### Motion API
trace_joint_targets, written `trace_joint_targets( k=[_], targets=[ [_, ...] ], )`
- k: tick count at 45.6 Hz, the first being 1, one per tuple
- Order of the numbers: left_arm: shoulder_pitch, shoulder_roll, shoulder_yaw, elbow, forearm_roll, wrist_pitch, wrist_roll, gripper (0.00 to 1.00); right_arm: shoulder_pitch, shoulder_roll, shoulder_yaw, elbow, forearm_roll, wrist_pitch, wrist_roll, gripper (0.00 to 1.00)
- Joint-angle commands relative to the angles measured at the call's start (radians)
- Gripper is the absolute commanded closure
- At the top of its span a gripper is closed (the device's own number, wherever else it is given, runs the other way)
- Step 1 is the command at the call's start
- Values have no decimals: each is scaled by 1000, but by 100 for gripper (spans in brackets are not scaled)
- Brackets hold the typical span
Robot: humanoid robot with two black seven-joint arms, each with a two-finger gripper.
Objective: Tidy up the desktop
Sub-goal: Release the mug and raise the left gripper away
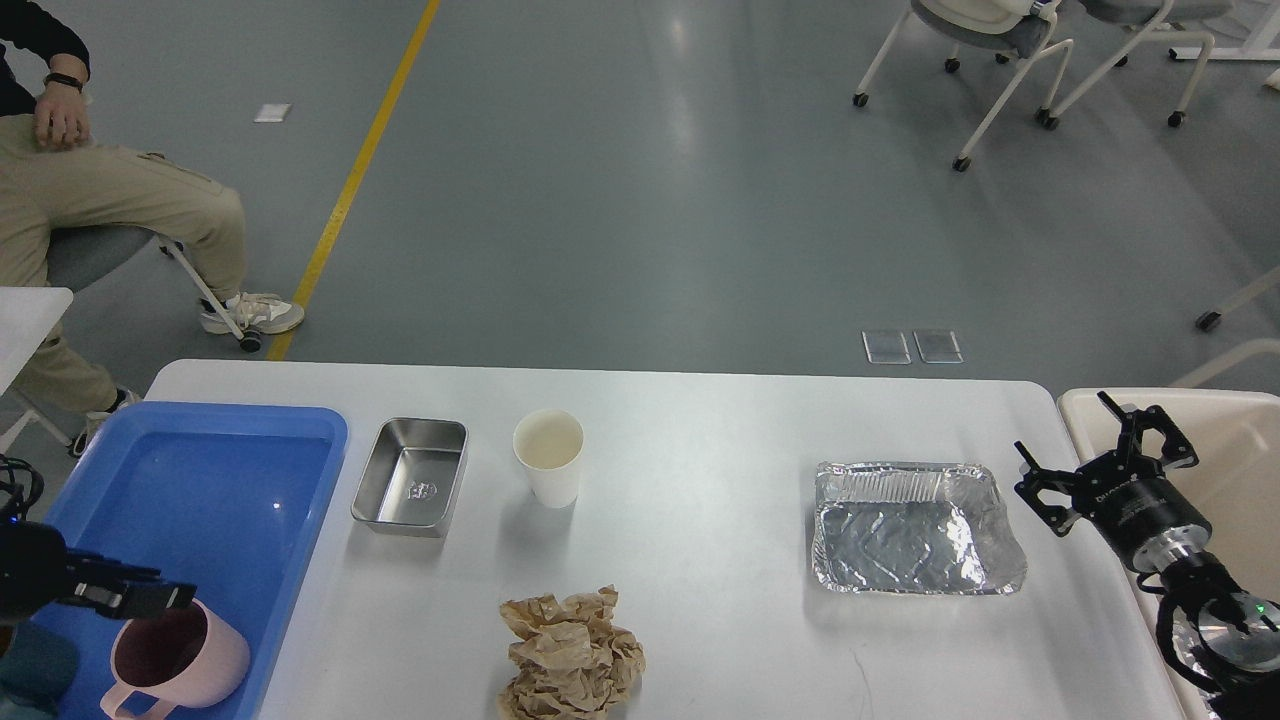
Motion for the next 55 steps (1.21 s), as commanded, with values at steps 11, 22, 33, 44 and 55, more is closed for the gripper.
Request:
trace_joint_targets(
  k=[11, 22, 33, 44, 55],
  targets=[
    [28, 35, -202, -7, -692, -6, 102, 19, 8, 2, 1, 0, 0, -4, 0, 0],
    [140, 39, -192, -69, -1126, 195, 161, 18, 6, 3, -1, 2, 0, -5, 0, 0],
    [239, 108, -189, -267, -1309, 308, 210, 16, 2, 3, -2, 2, -2, -7, 0, 0],
    [282, 286, -188, -477, -1320, 396, 217, 16, 8, 6, -27, 2, 0, -8, 2, 0],
    [352, 438, -174, -520, -1516, 400, 214, 14, 6, 5, -28, 0, 0, -8, 2, 0]
  ],
)
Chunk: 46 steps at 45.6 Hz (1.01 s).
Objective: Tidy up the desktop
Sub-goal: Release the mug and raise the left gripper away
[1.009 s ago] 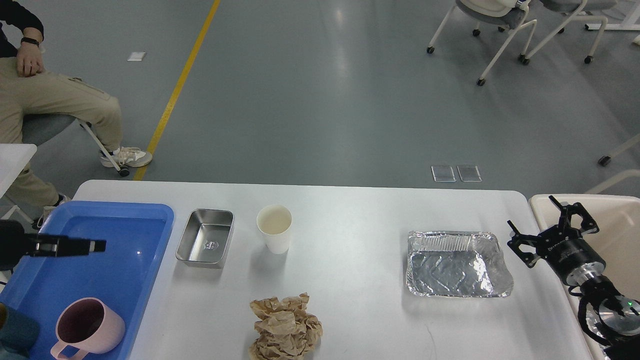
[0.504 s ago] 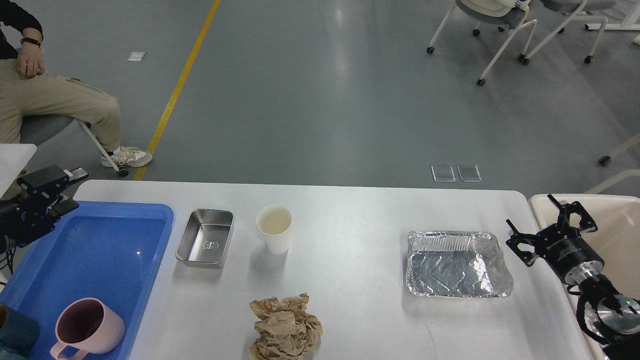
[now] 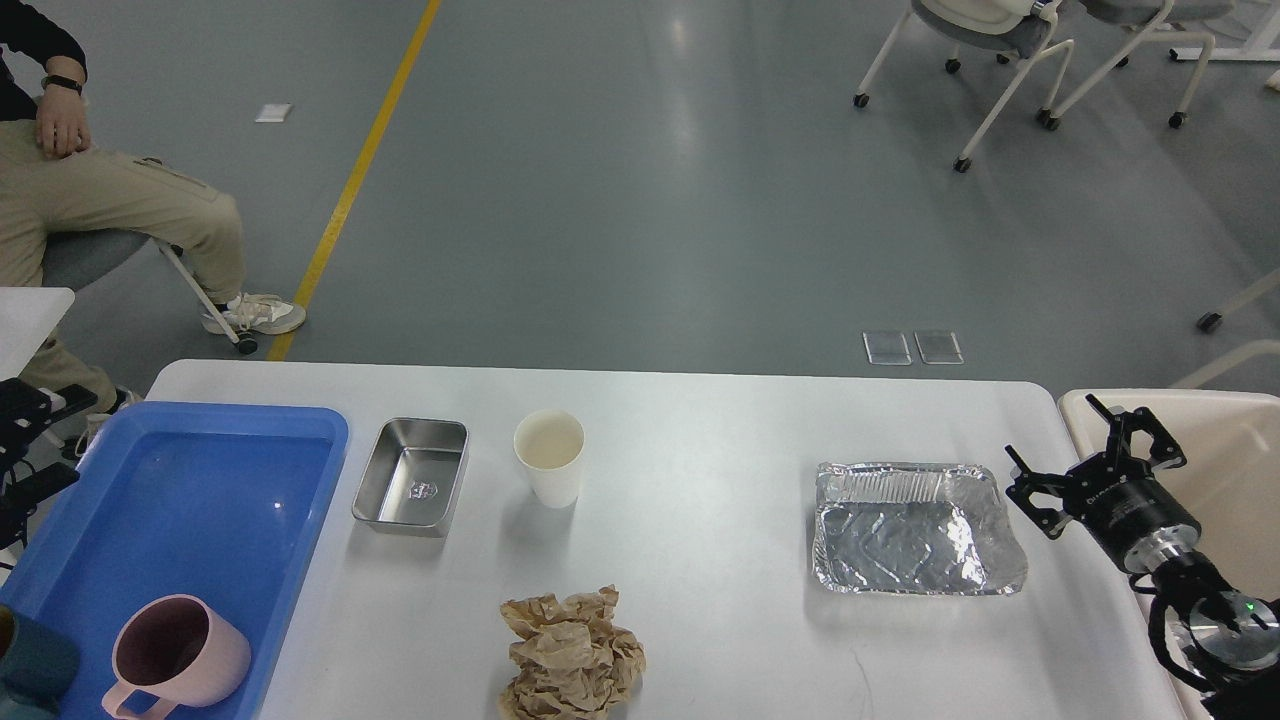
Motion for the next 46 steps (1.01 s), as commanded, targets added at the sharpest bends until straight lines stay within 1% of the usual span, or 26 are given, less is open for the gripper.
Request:
trace_joint_targets(
  k=[1, 10, 19, 21, 23, 25, 28, 29, 33, 39, 41, 46],
  targets=[
    [42, 66, 3, -8, -144, 4, -5, 14, 0, -2, 0, 0, 1, 0, -2, 0],
    [71, 85, 3, -9, -214, 1, -14, 13, 0, -1, 0, 1, 1, 0, -2, 0],
    [71, 76, 20, -5, -215, 7, 6, 13, 0, -4, -2, 1, 1, 0, 0, 0],
    [71, 73, 20, -2, -217, 8, 28, 13, 0, -4, -2, 1, -1, 0, 0, 0],
    [74, 71, 20, 6, -217, 10, 67, 13, 0, -4, -2, 1, 1, 0, -2, 0],
    [73, 68, 20, 21, -215, 8, 121, 13, -2, -4, -2, 1, 1, 0, 0, 0],
    [68, 39, 18, 64, -215, 1, 170, 13, -3, -4, 0, 4, 1, 0, 0, 0],
    [65, 24, 20, 81, -214, 1, 179, 13, -5, -4, -2, 6, 1, 0, 0, 0],
    [59, -48, 18, 155, -189, -34, 195, 13, -9, -4, -2, 8, 1, 0, 0, 0],
    [-4, -79, 14, 210, -19, -122, 219, 10, -14, -4, 0, 8, 1, 0, 0, 0],
    [-24, -93, 14, 227, 44, -137, 229, 10, -15, -4, 0, 8, 1, 0, 0, 0],
    [-48, -141, 15, 294, 162, -177, 233, 10, -18, -5, 0, 8, 1, 0, 0, 0]
  ],
)
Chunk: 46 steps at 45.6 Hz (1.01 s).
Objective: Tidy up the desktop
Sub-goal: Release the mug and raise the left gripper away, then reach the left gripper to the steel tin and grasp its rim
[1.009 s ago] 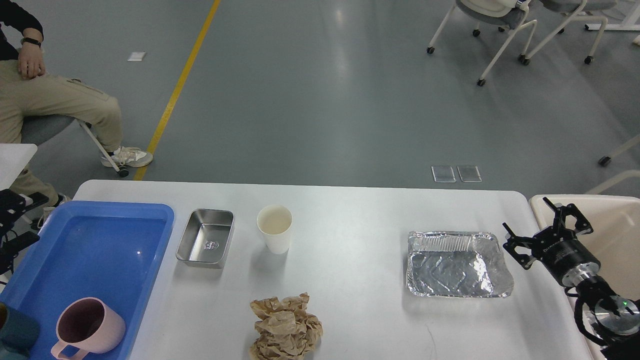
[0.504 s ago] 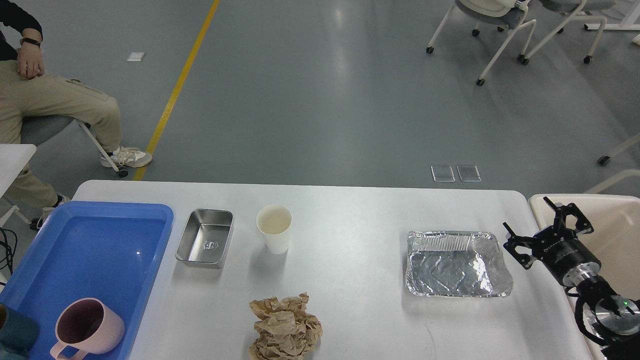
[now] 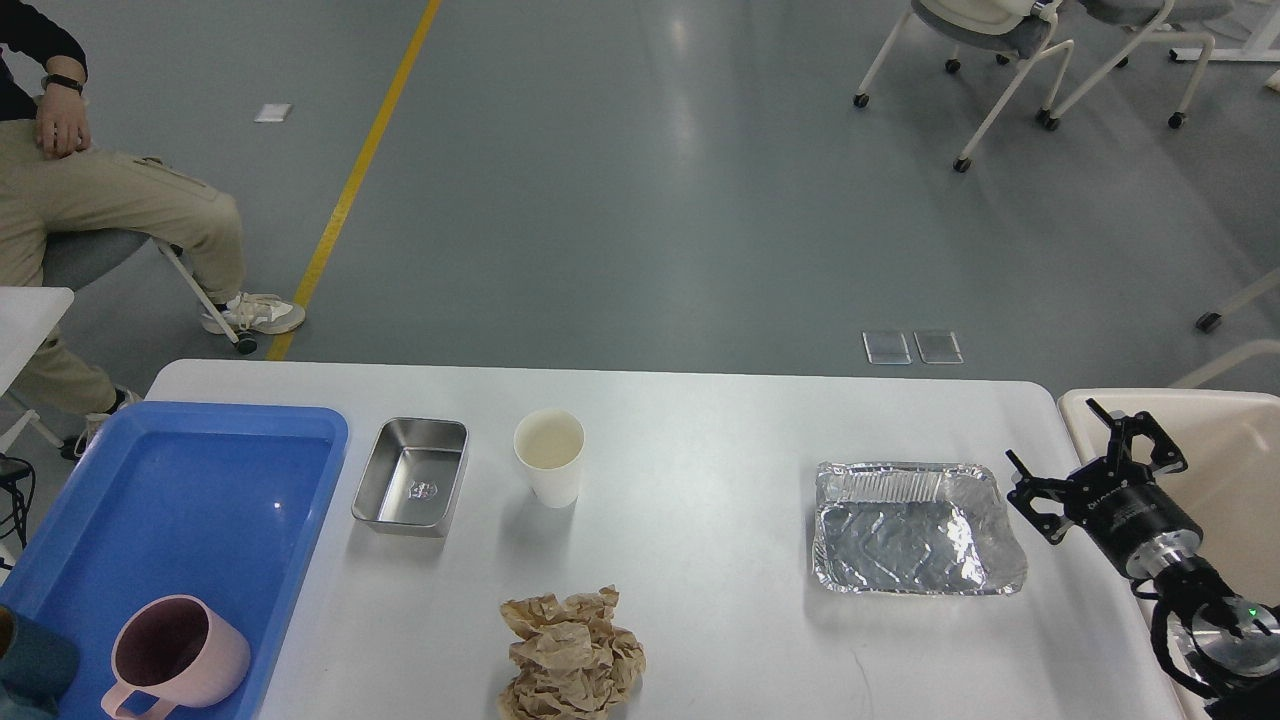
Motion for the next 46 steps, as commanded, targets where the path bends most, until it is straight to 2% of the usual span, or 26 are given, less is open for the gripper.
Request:
trace_joint_targets(
  k=[1, 9, 15, 19, 22, 28, 36, 46],
  targets=[
    [-32, -52, 1, 78, 147, -49, 12, 10, -3, -1, -1, 0, 0, 0, 0, 0],
    [-61, -161, 6, 251, 418, -134, 23, 10, -1, -1, 0, 0, 0, 0, 0, 0],
    [-124, -252, 6, 403, 631, -184, 6, 10, -1, -1, 2, 2, 0, 0, 0, 0],
    [-179, -304, 7, 472, 721, -223, -26, 9, -1, 0, 2, 3, 0, 0, 0, 0],
    [-231, -329, 7, 480, 759, -262, -54, 3, 0, 2, 2, 3, 0, 0, 0, 0],
    [-322, -384, 11, 485, 791, -345, -47, 3, 2, 8, 2, 3, 0, 0, 0, 0],
    [-408, -477, 43, 499, 998, -378, -62, 3, 8, 6, 2, 3, 0, 0, 0, 0],
    [-455, -643, 106, 537, 1190, -407, -53, 3, 14, 3, 2, 3, 0, 0, 0, 0]
  ],
)
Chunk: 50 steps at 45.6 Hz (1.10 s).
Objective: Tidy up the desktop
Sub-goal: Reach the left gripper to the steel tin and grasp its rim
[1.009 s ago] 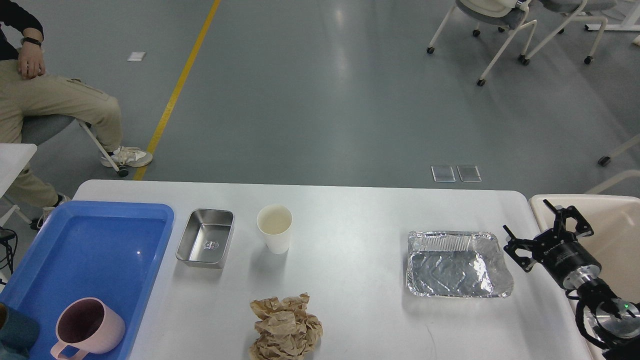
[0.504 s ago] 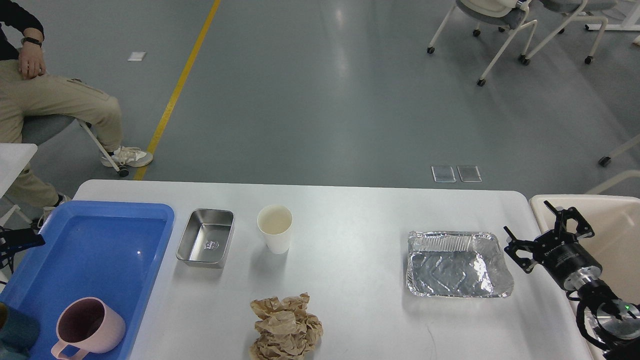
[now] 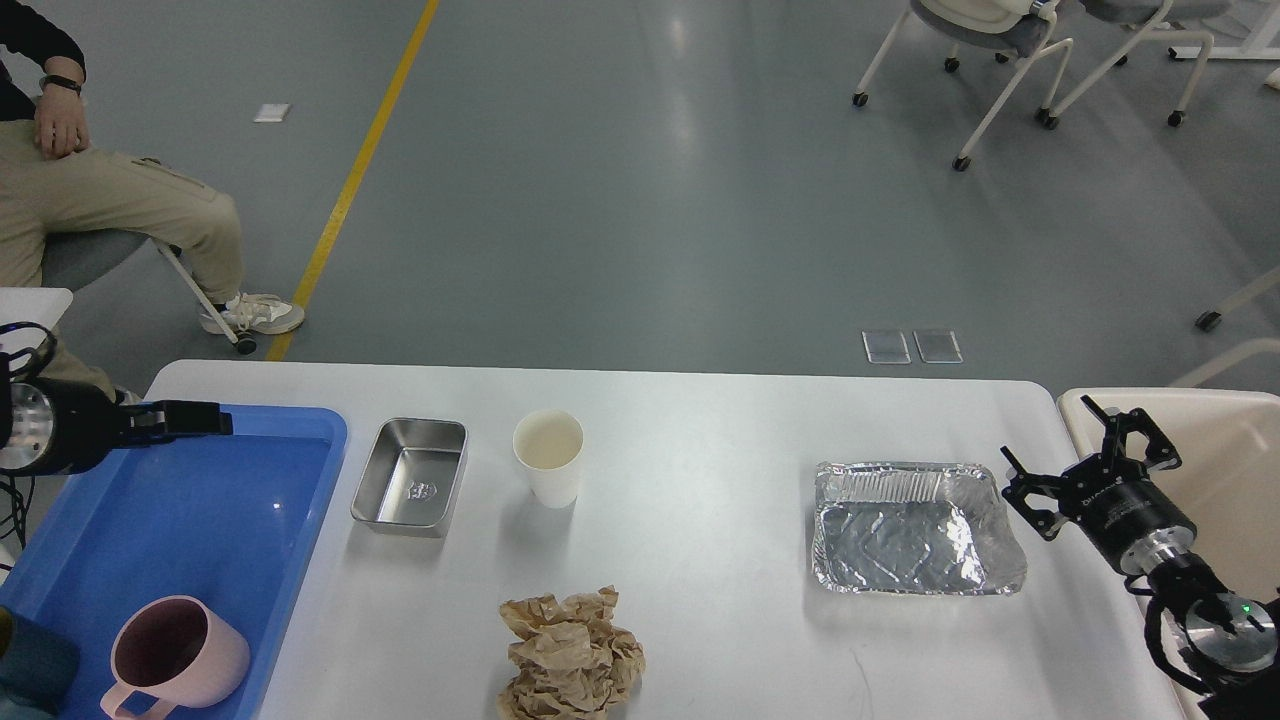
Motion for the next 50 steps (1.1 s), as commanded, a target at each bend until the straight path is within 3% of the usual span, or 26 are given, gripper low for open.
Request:
trace_joint_targets(
  k=[1, 11, 16, 21, 50],
  targets=[
    [-29, -106, 51, 39, 112, -6, 7, 3, 2, -3, 0, -1, 0, 0, 0, 0],
    [-104, -269, 184, 143, 145, 5, -7, 3, -4, -5, 0, -1, 0, 2, 0, 0],
    [-138, -335, 270, 185, 143, 14, -53, 3, -6, -5, 0, -1, 0, 2, 0, 0],
    [-147, -387, 299, 217, 143, 26, -61, 3, -8, -5, 0, -1, 0, 2, 0, 0],
    [-118, -445, 370, 338, 129, 98, -62, 5, -17, -32, 0, -2, 0, 9, 0, 0]
  ],
)
